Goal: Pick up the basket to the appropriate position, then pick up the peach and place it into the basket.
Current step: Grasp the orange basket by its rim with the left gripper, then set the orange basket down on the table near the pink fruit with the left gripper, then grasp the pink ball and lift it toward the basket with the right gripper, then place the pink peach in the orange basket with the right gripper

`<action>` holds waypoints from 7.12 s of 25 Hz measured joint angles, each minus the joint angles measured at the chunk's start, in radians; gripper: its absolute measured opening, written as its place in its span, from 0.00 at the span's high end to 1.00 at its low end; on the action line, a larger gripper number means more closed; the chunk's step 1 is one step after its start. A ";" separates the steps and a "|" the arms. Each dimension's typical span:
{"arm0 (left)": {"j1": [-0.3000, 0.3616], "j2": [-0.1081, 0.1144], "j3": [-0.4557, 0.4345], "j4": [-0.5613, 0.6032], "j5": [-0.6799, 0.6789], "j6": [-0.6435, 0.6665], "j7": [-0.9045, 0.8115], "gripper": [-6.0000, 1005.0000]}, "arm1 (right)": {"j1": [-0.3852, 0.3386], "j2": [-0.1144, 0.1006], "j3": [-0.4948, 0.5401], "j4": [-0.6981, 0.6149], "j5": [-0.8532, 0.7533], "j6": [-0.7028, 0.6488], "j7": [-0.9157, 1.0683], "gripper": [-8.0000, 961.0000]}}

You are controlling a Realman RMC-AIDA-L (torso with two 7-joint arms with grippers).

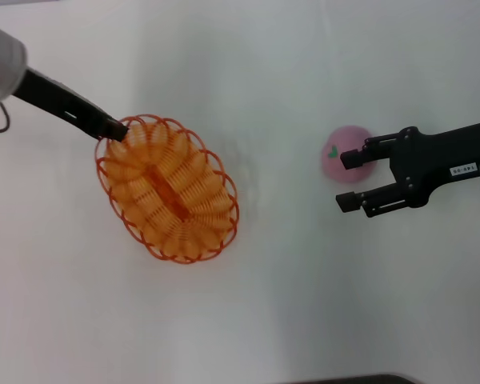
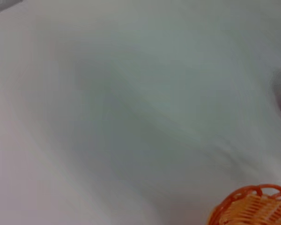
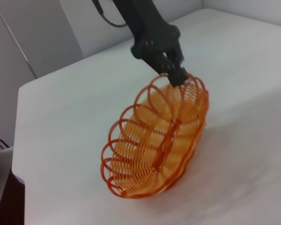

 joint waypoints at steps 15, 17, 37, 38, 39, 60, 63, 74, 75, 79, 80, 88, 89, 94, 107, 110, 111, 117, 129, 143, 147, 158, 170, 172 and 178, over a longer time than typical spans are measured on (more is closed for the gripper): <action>0.104 -0.029 -0.044 0.227 -0.057 0.062 -0.406 0.94 | 0.010 -0.006 0.074 0.005 0.015 0.005 -0.008 0.15; 0.119 -0.042 -0.045 0.225 -0.065 0.039 -0.436 0.94 | 0.010 -0.006 0.076 0.004 0.025 0.010 -0.008 0.15; 0.392 -0.075 0.112 0.143 -0.372 -0.338 -0.599 0.93 | 0.029 -0.047 0.063 -0.002 0.052 0.008 -0.030 0.14; 0.395 -0.075 0.116 0.143 -0.375 -0.342 -0.599 0.93 | 0.030 -0.048 0.063 -0.002 0.052 0.008 -0.031 0.14; 0.402 -0.075 0.125 0.141 -0.378 -0.348 -0.600 0.93 | 0.032 -0.048 0.062 -0.002 0.052 0.009 -0.031 0.14; 0.550 -0.073 0.031 0.344 -0.674 -0.195 0.126 0.51 | 0.119 -0.056 0.067 -0.093 0.062 -0.005 0.222 0.15; 0.567 -0.071 -0.057 0.290 -0.795 -0.013 0.403 0.51 | 0.153 -0.061 0.068 -0.147 0.062 -0.037 0.315 0.15; 0.603 -0.069 -0.085 0.117 -0.743 0.103 0.771 0.18 | 0.242 -0.049 0.002 -0.417 -0.149 -0.092 0.561 0.17; 0.601 -0.069 -0.087 0.105 -0.737 0.104 0.784 0.16 | 0.248 -0.047 -0.008 -0.417 -0.179 -0.102 0.560 0.18; 0.590 -0.068 -0.086 0.065 -0.728 0.110 0.825 0.11 | 0.256 -0.034 -0.072 -0.412 -0.254 -0.128 0.588 0.19; 0.588 -0.067 -0.084 0.064 -0.725 0.112 0.828 0.11 | 0.256 -0.031 -0.097 -0.412 -0.263 -0.127 0.600 0.19; 0.574 -0.064 -0.073 0.060 -0.690 0.118 0.842 0.11 | 0.258 0.007 -0.257 -0.407 -0.359 -0.043 0.666 0.21; 0.574 -0.064 -0.069 0.059 -0.690 0.119 0.842 0.11 | 0.258 0.014 -0.276 -0.407 -0.372 -0.030 0.672 0.21; 0.574 -0.064 -0.067 0.058 -0.689 0.119 0.840 0.11 | 0.261 0.054 -0.348 -0.391 -0.456 0.038 0.690 0.22; 0.575 -0.066 -0.077 0.035 -0.692 0.163 0.824 0.11 | 0.294 0.067 -0.415 -0.167 -0.465 0.189 0.693 0.25; 0.575 -0.065 -0.078 0.037 -0.696 0.174 0.822 0.11 | 0.296 0.069 -0.416 -0.158 -0.465 0.194 0.694 0.26; 0.575 -0.065 -0.079 0.037 -0.697 0.179 0.821 0.11 | 0.296 0.070 -0.416 -0.158 -0.465 0.195 0.695 0.26; 0.576 -0.066 -0.080 0.036 -0.700 0.206 0.820 0.11 | 0.297 0.070 -0.417 -0.158 -0.465 0.192 0.702 0.54; 0.577 -0.066 -0.082 0.035 -0.696 0.204 0.820 0.11 | 0.287 0.067 -0.363 -0.322 -0.329 0.105 0.715 0.69; 0.577 -0.066 -0.082 0.038 -0.701 0.207 0.809 0.11 | 0.392 0.070 -0.412 -0.163 -0.085 0.388 0.660 0.69; 0.575 -0.066 -0.083 0.035 -0.709 0.202 0.808 0.11 | 0.421 0.073 -0.420 -0.058 -0.033 0.448 0.602 0.69; 0.563 -0.066 -0.081 0.021 -0.714 0.197 0.813 0.11 | 0.452 0.079 -0.483 0.048 0.029 0.505 0.589 0.65; 0.561 -0.067 -0.072 0.019 -0.715 0.195 0.815 0.11 | 0.449 0.080 -0.549 0.063 0.075 0.526 0.585 0.33; 0.560 -0.067 -0.074 0.019 -0.715 0.199 0.813 0.11 | 0.442 0.077 -0.549 0.055 0.090 0.515 0.580 0.29; 0.561 -0.065 -0.106 0.022 -0.716 0.206 0.809 0.11 | 0.320 0.067 -0.536 -0.136 0.128 0.388 0.548 0.04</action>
